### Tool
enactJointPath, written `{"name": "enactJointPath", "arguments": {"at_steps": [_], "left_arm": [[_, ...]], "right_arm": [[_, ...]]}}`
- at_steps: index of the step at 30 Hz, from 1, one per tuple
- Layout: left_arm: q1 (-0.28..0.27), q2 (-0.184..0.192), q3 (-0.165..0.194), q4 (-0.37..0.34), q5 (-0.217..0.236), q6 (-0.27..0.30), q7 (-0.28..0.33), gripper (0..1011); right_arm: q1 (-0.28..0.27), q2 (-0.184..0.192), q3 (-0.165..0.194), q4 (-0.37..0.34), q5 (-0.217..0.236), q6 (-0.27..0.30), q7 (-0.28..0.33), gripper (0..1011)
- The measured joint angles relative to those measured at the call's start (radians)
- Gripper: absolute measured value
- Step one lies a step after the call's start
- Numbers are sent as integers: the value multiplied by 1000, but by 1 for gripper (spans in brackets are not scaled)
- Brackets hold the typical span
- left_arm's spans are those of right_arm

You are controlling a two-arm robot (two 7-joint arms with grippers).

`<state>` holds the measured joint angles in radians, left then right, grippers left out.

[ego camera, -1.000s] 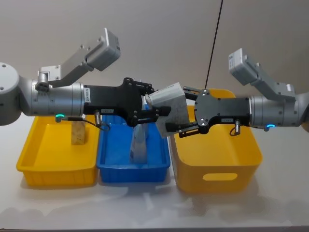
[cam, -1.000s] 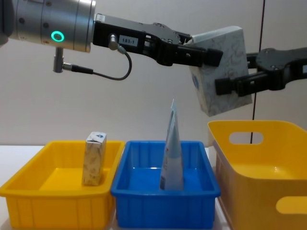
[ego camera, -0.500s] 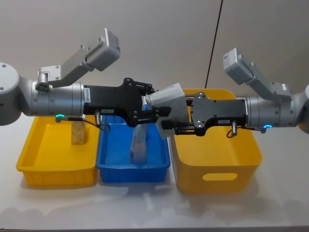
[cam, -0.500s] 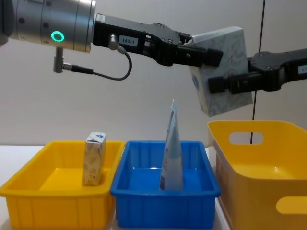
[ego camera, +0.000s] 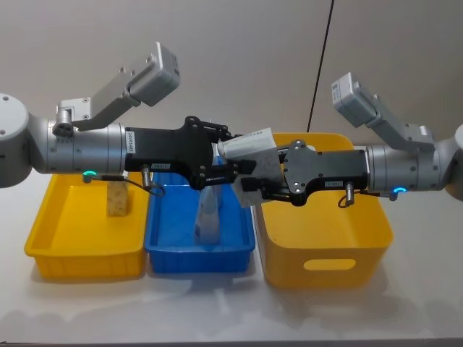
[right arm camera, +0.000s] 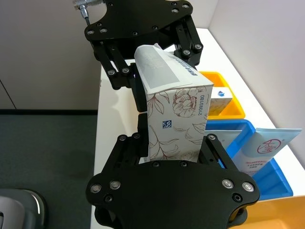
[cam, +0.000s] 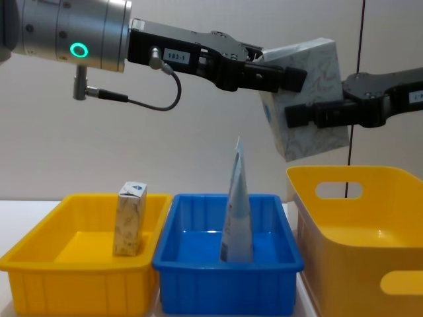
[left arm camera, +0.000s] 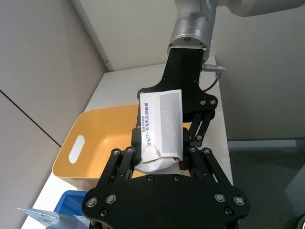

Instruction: Bimanual collaborative sorting of washing and personal care products

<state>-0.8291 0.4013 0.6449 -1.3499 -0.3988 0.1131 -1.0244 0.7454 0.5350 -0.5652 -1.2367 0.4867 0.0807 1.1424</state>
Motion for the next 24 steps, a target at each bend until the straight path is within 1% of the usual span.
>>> {"name": "enactJointPath", "arguments": {"at_steps": [14, 16, 18, 20, 21, 23, 24], "left_arm": [[0, 0, 0, 0, 0, 0, 1, 407], [0, -1, 0, 0, 0, 0, 1, 434], [0, -2, 0, 0, 0, 0, 1, 485], [0, -2, 0, 0, 0, 0, 1, 538], [0, -2, 0, 0, 0, 0, 1, 598], [0, -2, 0, 0, 0, 0, 1, 630], [0, -1, 0, 0, 0, 0, 1, 672]], "right_arm": [[1, 0, -1, 0, 2, 5, 0, 361], [1, -1, -2, 0, 2, 5, 0, 361], [1, -2, -2, 0, 2, 5, 0, 361], [1, -2, -2, 0, 3, 5, 0, 359], [1, -2, -2, 0, 3, 5, 1, 355], [1, -2, -2, 0, 4, 5, 0, 353], [1, -2, -2, 0, 5, 4, 0, 353]]}}
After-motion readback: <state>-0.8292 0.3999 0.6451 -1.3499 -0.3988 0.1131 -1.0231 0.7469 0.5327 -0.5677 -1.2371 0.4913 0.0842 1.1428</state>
